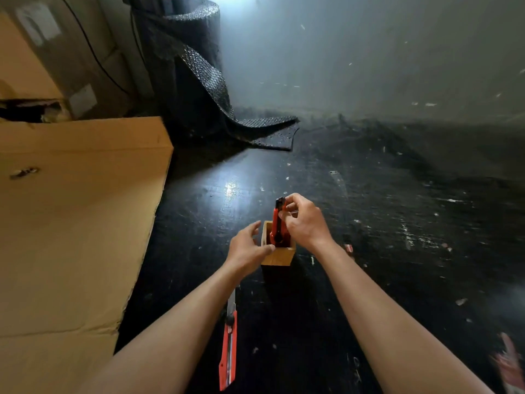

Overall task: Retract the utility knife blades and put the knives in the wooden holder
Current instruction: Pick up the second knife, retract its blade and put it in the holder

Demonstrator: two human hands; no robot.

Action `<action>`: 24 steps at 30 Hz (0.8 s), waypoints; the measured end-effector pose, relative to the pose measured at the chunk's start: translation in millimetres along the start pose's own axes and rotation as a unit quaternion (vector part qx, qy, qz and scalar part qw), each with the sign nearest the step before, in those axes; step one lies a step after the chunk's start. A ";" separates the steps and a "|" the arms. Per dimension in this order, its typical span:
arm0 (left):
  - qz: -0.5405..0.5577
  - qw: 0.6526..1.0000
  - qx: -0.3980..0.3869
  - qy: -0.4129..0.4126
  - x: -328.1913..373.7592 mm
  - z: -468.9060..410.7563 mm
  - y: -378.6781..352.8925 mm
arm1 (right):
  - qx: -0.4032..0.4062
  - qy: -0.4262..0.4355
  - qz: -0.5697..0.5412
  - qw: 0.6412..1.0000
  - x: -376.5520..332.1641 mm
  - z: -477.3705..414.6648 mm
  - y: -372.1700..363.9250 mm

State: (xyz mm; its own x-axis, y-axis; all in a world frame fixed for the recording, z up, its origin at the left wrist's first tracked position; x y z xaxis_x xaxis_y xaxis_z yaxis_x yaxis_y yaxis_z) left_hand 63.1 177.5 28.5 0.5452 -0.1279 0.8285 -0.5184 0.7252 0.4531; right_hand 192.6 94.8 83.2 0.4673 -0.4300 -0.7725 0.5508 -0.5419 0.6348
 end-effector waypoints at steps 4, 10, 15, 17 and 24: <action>0.016 1.000 -0.004 -0.001 -5.6 -10.5 -6.3 | -0.019 -0.014 0.036 0.999 8.8 -4.0 -15.9; 0.032 0.999 0.005 0.006 -18.6 -18.1 -12.1 | -0.023 -0.030 0.067 0.997 19.6 -9.0 -28.1; 0.037 0.999 0.008 0.003 -19.6 -19.5 -12.8 | 0.007 -0.033 0.058 0.998 20.8 -8.6 -24.2; 0.040 0.999 0.011 0.006 -20.1 -19.2 -13.1 | 0.013 -0.023 0.057 0.998 16.9 -6.5 -20.1; 0.013 0.998 0.053 -0.010 -17.8 5.0 -0.7 | 0.011 0.010 0.082 0.997 4.2 14.2 -7.5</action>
State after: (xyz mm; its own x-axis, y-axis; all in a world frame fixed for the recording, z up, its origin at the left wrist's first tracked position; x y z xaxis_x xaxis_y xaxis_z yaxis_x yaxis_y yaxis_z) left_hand 50.5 175.9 15.1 0.5180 -0.1238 0.8464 -0.5999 0.6529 0.4626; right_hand 180.7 86.8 75.0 0.5628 -0.5000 -0.6583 0.4506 -0.4821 0.7514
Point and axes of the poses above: each hand's wrist, its own z-axis away from the middle knuckle, its own y-axis out of the back of the hand, x = y × z, the point moved 4 cm from there along -z, towards the middle knuckle, and after that the axes turned 2 degrees about y, right-handed, at the moved point
